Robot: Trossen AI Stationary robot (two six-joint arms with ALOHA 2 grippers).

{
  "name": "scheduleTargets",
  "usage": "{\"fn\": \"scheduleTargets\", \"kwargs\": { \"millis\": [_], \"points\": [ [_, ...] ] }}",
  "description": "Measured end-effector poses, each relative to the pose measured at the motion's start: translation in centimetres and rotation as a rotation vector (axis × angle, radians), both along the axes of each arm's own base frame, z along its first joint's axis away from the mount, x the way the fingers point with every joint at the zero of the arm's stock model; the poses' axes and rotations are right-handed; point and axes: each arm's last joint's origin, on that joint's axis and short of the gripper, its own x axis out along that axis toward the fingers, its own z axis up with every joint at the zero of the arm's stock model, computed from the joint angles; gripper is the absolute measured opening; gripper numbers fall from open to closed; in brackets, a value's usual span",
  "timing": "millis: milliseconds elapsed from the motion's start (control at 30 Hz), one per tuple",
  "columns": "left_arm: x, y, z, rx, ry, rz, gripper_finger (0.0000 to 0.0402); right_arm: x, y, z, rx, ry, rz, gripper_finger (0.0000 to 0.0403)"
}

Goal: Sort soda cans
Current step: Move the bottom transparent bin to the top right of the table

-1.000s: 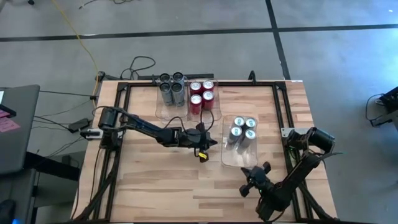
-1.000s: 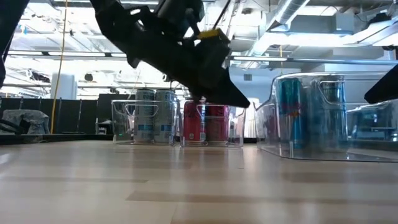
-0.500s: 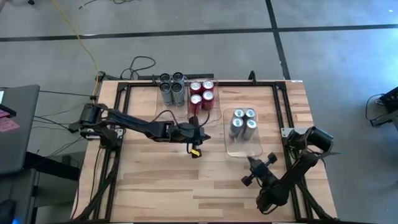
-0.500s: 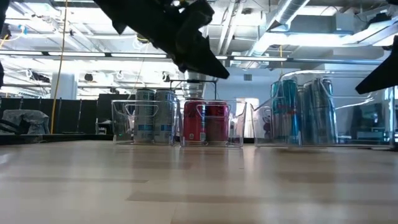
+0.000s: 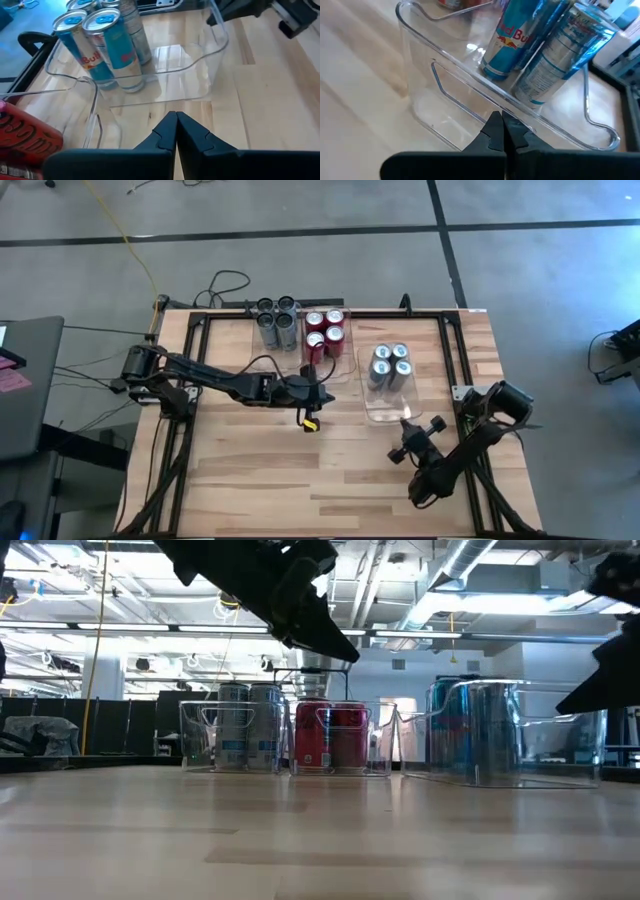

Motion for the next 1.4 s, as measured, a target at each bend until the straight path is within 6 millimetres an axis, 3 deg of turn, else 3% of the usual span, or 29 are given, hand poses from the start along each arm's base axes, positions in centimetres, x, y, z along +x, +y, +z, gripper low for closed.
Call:
{"fn": "scheduleTargets", "kwargs": {
  "millis": [367,733,1200,1400],
  "points": [
    [0.0,0.1,0.0,0.034,0.011,0.017,0.0006,-0.1,-3.1,-1.3,-0.098,0.053,-0.041,0.0],
    [-0.1,0.2,-0.1,0.02,0.014,0.047,0.0006,1.7,-5.8,-1.7,-0.153,0.063,-0.093,0.0],
    [-3.2,0.6,3.7,0.035,0.009,0.123,0.0006,4.8,-9.3,-2.4,-0.193,0.129,-0.133,0.0],
    [-3.7,0.7,4.2,0.041,0.017,0.124,0.0006,5.7,-10.9,-2.6,-0.207,0.142,-0.169,0.0]
  ]
}}
